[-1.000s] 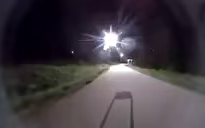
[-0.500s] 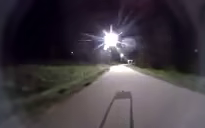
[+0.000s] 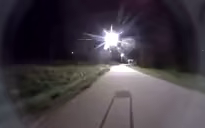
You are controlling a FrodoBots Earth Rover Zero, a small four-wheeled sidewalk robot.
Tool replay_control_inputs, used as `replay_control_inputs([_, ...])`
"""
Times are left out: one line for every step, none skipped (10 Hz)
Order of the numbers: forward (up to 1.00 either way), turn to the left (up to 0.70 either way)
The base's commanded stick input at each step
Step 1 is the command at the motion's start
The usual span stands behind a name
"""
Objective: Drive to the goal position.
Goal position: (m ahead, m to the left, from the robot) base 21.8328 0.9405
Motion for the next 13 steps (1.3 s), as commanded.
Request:
replay_control_inputs([0.7,-0.13])
replay_control_inputs([0.7,-0.14])
replay_control_inputs([0.7,-0.14])
replay_control_inputs([0.7,-0.14])
replay_control_inputs([0.7,-0.14])
replay_control_inputs([0.7,-0.14])
replay_control_inputs([0.7,-0.14])
replay_control_inputs([0.7,-0.14])
replay_control_inputs([0.7,-0.14])
replay_control_inputs([0.7,-0.14])
replay_control_inputs([0.7,-0.13])
replay_control_inputs([0.7,-0.12])
replay_control_inputs([0.7,-0.04])
